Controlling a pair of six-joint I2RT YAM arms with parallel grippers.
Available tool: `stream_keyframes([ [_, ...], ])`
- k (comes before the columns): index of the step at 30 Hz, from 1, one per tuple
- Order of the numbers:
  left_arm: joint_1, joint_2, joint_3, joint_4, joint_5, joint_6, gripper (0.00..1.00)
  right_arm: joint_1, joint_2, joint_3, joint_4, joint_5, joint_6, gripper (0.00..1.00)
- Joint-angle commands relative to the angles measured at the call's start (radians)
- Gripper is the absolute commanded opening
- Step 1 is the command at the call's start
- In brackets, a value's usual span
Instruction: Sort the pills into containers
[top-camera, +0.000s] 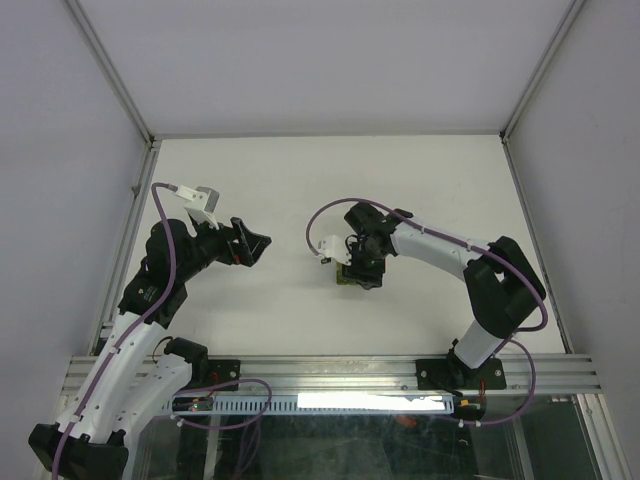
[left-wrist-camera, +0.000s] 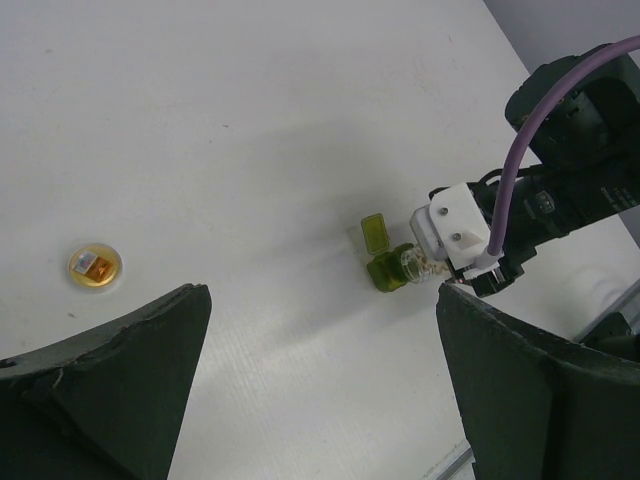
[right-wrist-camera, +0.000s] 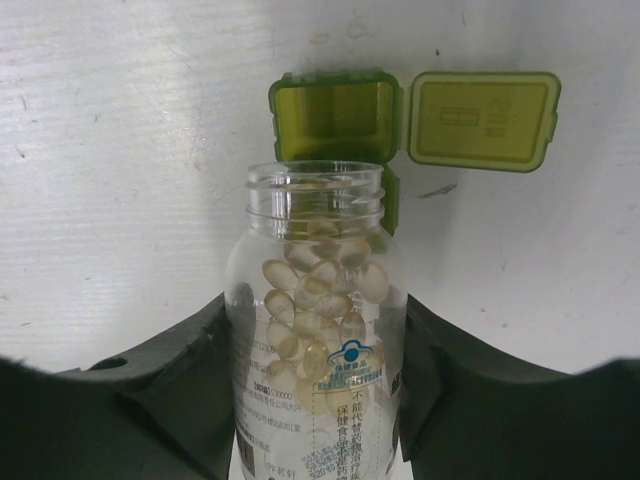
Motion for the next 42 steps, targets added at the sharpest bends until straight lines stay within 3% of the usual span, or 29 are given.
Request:
stream_keyframes([
  [1,0.015,-0.001,0.014,0.025,0.02,0.007,0.99,0.007,-0.05,-0.001,0.048,0.022,0.003,0.0],
  [3,0.014,-0.003,0.012,0.025,0.018,0.007,0.99,0.002,-0.013,0.054,-0.038,-0.013,0.004,0.0],
  [6,0.015,-0.003,0.014,0.026,0.019,0.007,0.99,0.002,-0.035,0.01,0.045,0.03,-0.001,0.0],
  [9,0.014,-0.003,0.01,0.027,0.015,0.006,0.99,0.004,-0.03,0.04,-0.018,-0.038,0.009,0.0],
  [11,0.015,0.0,0.016,0.025,0.022,0.009,0.99,0.0,-0.034,0.005,0.06,0.045,0.003,0.0],
  [13,0.014,-0.002,0.012,0.025,0.019,0.007,0.99,-0.004,-0.005,0.067,-0.044,-0.021,0.014,0.0],
  [16,0.015,-0.001,0.014,0.025,0.021,0.007,0.99,0.005,-0.044,-0.006,0.064,0.043,0.008,0.0],
  [18,0.014,-0.004,0.012,0.026,0.018,0.007,0.99,0.004,-0.017,0.055,-0.039,-0.019,0.015,0.0],
  [20,0.016,-0.002,0.013,0.026,0.019,0.008,0.99,0.003,-0.05,-0.004,0.06,0.022,0.005,0.0],
  [21,0.016,0.0,0.016,0.025,0.022,0.009,0.99,0.001,-0.036,-0.008,0.055,0.056,0.001,0.0],
  [23,0.016,-0.002,0.011,0.025,0.019,0.008,0.99,-0.002,-0.003,0.063,-0.043,-0.019,0.013,0.0],
  [25,0.016,-0.002,0.014,0.025,0.019,0.007,0.99,0.004,-0.043,0.006,0.057,0.018,0.01,0.0],
  [28,0.015,-0.004,0.011,0.025,0.016,0.007,0.99,0.005,-0.015,0.067,-0.043,-0.028,0.015,0.0],
  [30,0.016,-0.002,0.014,0.025,0.02,0.007,0.99,0.009,-0.051,-0.001,0.056,0.023,0.011,0.0],
  [33,0.017,-0.003,0.012,0.025,0.019,0.007,0.99,0.006,-0.018,0.059,-0.04,-0.025,0.019,0.0],
  [35,0.018,-0.001,0.014,0.025,0.022,0.007,0.99,0.009,-0.052,-0.014,0.068,0.023,0.008,0.0],
  [38,0.018,-0.003,0.011,0.025,0.018,0.006,0.99,0.005,-0.011,0.064,-0.048,-0.032,0.014,0.0],
  [40,0.018,-0.001,0.013,0.025,0.021,0.008,0.99,0.012,-0.058,-0.012,0.069,0.023,0.005,0.0],
  [42,0.019,0.0,0.014,0.025,0.019,0.009,0.99,0.004,-0.028,0.042,-0.011,0.009,0.009,0.0],
])
